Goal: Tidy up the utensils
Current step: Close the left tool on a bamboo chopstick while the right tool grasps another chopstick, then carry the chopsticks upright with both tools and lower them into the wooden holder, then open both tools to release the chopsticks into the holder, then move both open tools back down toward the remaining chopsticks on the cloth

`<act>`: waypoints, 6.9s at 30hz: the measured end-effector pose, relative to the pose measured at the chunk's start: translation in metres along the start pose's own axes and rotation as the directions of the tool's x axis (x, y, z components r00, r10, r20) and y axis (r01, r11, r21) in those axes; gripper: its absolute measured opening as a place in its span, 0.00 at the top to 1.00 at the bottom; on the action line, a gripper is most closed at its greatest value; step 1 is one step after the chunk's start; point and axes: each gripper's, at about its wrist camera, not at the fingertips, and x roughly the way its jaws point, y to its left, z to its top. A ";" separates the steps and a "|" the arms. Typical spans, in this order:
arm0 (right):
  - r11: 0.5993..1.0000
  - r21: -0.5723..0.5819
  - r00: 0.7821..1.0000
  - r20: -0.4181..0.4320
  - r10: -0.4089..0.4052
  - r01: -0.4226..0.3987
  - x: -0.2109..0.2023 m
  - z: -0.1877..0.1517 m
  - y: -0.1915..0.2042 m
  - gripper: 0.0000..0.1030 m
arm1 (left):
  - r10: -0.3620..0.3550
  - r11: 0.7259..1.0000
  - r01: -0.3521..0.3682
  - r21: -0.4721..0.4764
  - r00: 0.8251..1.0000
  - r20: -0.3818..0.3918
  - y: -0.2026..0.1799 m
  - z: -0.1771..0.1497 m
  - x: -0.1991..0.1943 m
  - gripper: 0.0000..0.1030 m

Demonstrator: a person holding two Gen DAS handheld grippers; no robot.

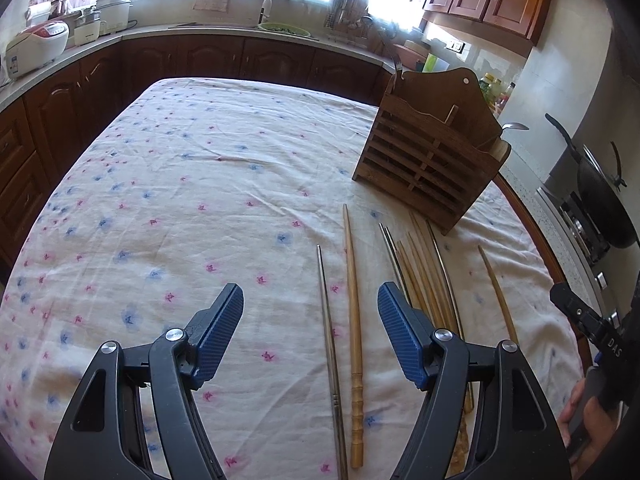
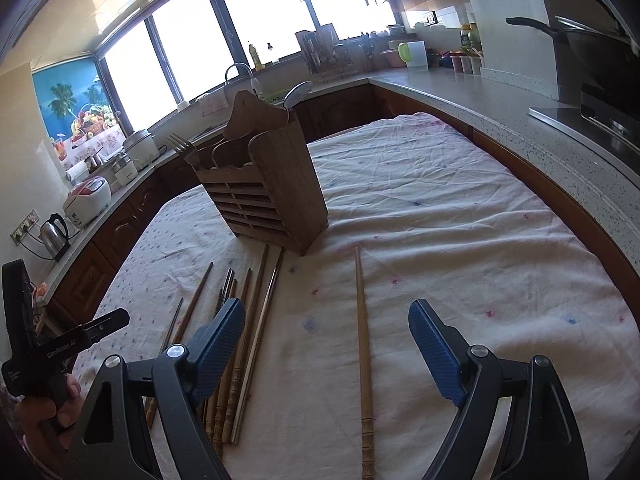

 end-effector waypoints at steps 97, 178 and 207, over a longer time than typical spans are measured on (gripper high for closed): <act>0.983 -0.116 0.935 0.312 0.171 -0.141 -0.085 0.149 0.060 0.95 | -0.264 0.964 0.235 0.123 0.892 0.366 -0.043 0.162 -0.118 0.96; 0.991 -0.032 0.969 0.208 0.135 -0.131 -0.032 0.051 0.042 0.00 | -0.059 0.990 0.084 -0.113 0.975 0.212 0.024 0.042 -0.050 0.22; 0.989 -0.044 0.989 -0.033 0.142 -0.143 0.041 0.019 0.053 0.01 | 0.016 0.999 -0.016 -0.043 1.000 -0.008 0.022 0.012 0.001 0.22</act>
